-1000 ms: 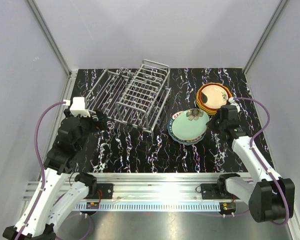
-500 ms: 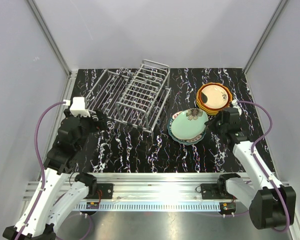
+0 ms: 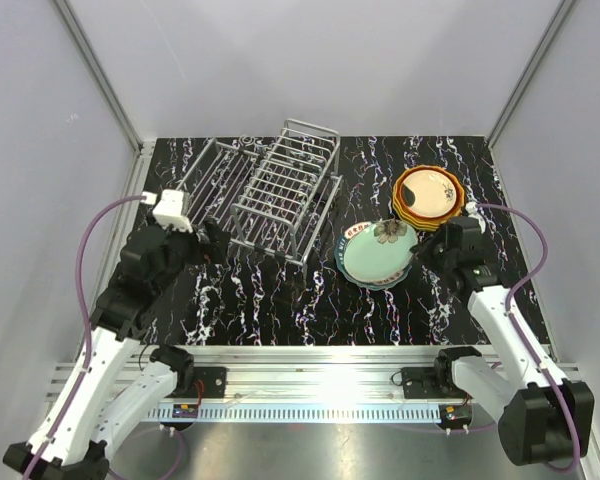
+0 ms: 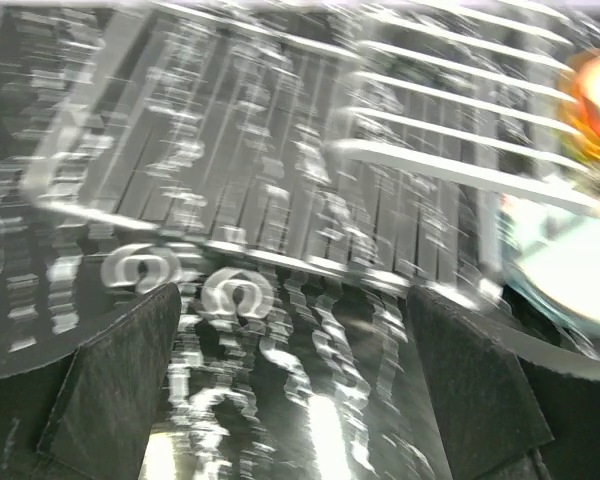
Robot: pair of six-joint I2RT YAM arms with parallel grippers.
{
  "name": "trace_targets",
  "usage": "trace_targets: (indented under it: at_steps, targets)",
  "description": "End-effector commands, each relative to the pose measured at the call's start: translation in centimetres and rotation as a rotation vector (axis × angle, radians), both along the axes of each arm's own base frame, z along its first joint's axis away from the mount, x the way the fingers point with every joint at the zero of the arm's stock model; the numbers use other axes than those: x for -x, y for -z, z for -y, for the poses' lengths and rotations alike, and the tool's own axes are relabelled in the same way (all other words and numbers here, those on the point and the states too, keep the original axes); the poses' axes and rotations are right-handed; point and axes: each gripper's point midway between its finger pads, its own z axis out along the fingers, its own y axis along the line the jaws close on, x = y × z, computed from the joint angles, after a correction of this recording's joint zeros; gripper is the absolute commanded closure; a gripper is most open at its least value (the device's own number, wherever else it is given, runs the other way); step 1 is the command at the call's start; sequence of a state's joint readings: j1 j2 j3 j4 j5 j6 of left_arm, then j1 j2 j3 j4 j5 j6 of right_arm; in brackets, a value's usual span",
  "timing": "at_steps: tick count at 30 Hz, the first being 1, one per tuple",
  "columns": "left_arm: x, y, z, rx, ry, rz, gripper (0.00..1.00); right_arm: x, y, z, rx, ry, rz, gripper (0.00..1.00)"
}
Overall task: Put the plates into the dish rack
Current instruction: Grab a plate with the right arm
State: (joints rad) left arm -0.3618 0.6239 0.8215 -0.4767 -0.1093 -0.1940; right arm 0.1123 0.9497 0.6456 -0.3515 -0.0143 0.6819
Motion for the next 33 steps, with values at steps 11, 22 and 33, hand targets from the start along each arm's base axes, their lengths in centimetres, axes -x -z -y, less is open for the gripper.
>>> trace_targets:
  at_steps: [11, 22, 33]
  targets:
    - [5.2, -1.4, 12.3, 0.176, 0.486, -0.147, 0.22, 1.2, -3.8, 2.4, 0.037, 0.133, 0.064, 1.00]
    - [6.0, -0.8, 23.8, -0.002, 0.616, -0.117, 0.41, 2.2, -1.7, 3.0, 0.044, 0.166, 0.037, 1.00]
    - [1.1, 6.5, 34.4, -0.131, 0.578, -0.236, 0.57, 2.4, -0.8, 3.0, 0.035, 0.175, 0.034, 1.00]
